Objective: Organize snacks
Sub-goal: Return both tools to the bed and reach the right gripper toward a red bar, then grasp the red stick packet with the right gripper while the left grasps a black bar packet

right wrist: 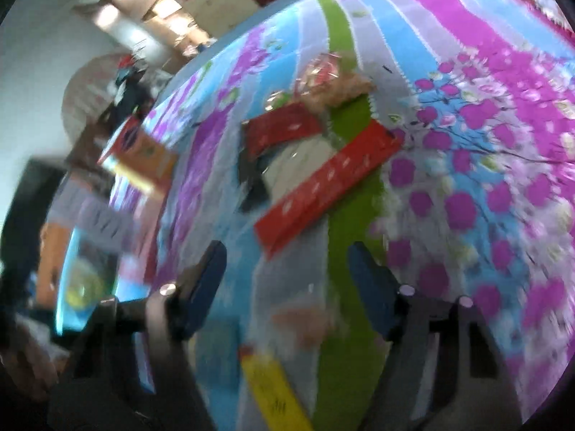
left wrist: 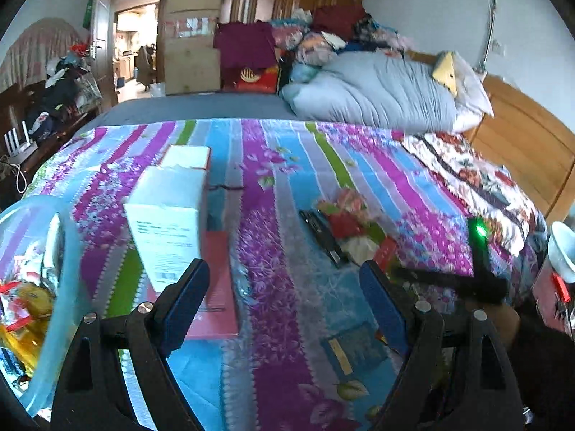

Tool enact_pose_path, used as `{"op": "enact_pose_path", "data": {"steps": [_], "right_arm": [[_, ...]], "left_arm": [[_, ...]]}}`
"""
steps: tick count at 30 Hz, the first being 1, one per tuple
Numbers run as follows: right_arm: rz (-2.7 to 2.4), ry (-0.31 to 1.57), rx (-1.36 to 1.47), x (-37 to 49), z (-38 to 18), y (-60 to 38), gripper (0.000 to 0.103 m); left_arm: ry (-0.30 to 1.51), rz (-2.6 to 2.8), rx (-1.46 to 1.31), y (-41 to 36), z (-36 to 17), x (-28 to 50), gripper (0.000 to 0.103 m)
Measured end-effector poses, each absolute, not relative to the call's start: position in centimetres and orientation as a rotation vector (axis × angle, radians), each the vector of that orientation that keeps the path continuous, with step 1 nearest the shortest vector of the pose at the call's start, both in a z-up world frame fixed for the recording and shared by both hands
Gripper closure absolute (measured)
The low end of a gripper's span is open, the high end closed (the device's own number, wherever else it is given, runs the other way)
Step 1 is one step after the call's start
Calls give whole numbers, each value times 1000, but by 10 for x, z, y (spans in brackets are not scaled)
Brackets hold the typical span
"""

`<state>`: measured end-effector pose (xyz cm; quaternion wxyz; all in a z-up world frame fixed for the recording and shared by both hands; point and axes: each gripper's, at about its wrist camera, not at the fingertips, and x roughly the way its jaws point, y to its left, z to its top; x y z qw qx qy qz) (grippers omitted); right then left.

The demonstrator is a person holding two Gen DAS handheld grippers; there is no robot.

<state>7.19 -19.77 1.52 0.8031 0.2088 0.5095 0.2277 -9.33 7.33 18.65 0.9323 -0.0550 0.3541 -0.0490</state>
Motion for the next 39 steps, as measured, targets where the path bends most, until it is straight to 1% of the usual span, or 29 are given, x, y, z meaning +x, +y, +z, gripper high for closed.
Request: {"op": "enact_pose_path", "data": {"steps": [3, 6, 8, 9, 10, 11, 12, 13, 14, 19, 23, 25, 30, 36, 38, 39], "right_arm": [[434, 1113, 483, 95, 4, -188, 32], [383, 1100, 438, 104, 4, -177, 32], [355, 1092, 388, 106, 4, -172, 35], [337, 1083, 349, 106, 4, -171, 50], [326, 1075, 310, 105, 6, -173, 69], [336, 1075, 315, 102, 5, -178, 79], [350, 1082, 341, 99, 3, -186, 88], [359, 1085, 357, 96, 2, -193, 93], [372, 1079, 358, 90, 3, -200, 95], [486, 1036, 332, 39, 16, -222, 95], [525, 1072, 311, 16, 5, -227, 94], [532, 1075, 328, 12, -4, -233, 94], [554, 1034, 304, 12, -4, -235, 92], [587, 1028, 387, 18, -11, -243, 92], [590, 1023, 390, 19, -12, -244, 92], [590, 1020, 385, 19, -12, -244, 92]], "left_arm": [[746, -101, -103, 69, 181, -91, 16], [763, -94, -112, 69, 174, -84, 16], [777, -95, -121, 67, 169, -82, 16], [784, -98, -123, 66, 167, -82, 16], [788, -101, -124, 65, 166, -82, 16], [791, -106, -123, 62, 164, -82, 16], [794, -110, -120, 60, 163, -83, 16], [797, -114, -119, 59, 161, -84, 16], [801, -119, -118, 57, 160, -84, 16], [835, -177, -140, 40, 142, -68, 16], [870, -216, -175, 25, 111, -28, 17], [915, -205, -196, 17, 88, 5, 25], [996, -180, -215, -6, 36, 71, 26], [1008, -145, -168, -24, 6, 111, 26], [1003, -121, -114, -27, 2, 120, 38], [1004, -110, -90, -24, 1, 124, 56]]}}
